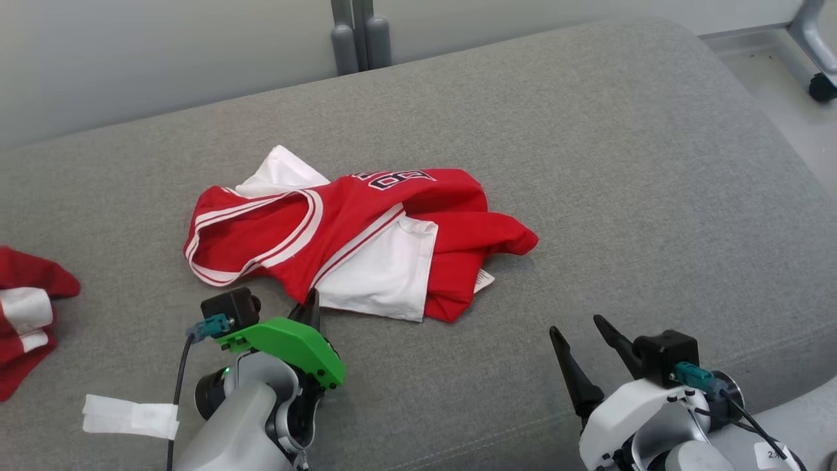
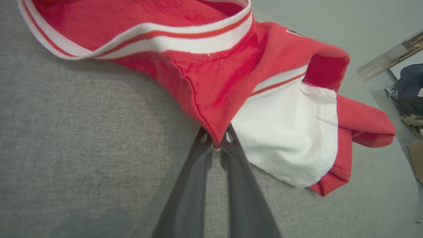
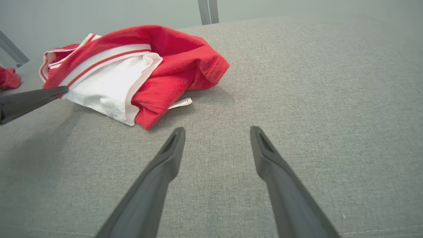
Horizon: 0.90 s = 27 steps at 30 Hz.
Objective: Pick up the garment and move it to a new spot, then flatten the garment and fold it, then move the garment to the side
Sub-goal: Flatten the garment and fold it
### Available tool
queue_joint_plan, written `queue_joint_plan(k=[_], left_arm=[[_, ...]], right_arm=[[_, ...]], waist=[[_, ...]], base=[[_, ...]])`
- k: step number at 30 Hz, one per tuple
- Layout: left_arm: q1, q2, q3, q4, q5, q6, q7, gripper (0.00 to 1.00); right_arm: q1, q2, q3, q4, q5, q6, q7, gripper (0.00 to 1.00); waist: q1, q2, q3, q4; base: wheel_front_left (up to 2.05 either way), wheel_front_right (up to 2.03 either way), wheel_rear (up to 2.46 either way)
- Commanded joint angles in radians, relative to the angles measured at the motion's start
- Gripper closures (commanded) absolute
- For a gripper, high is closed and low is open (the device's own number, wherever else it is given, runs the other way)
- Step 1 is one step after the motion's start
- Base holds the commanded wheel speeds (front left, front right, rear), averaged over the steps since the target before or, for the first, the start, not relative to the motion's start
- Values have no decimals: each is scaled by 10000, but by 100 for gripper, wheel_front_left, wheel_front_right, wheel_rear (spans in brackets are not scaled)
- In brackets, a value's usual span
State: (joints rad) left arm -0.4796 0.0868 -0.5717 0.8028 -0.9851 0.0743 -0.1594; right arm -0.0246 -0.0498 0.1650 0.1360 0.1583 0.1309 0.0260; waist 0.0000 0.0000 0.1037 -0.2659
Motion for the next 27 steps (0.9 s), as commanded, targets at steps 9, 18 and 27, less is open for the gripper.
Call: queue_joint_plan(k=[9,18,27], left_arm=[[1080,1238,90,-2828,47,1143,931,100],[1646,2476,153,-3837,387,2539,1735,100],[909,3314,196,-3138,865,3246,2189,100]], right_arm=[[237,-13,-26,75,66,-3,26,0],[202,-13,176,68,30,-3,113,0],[180,-11,240,-19,-95,-3,199,0]], waist=[[0,0,-637,826],[0,0,-798,772],[0,0,-676,321]], base=[[0,0,0],[0,0,0],[0,0,0]])
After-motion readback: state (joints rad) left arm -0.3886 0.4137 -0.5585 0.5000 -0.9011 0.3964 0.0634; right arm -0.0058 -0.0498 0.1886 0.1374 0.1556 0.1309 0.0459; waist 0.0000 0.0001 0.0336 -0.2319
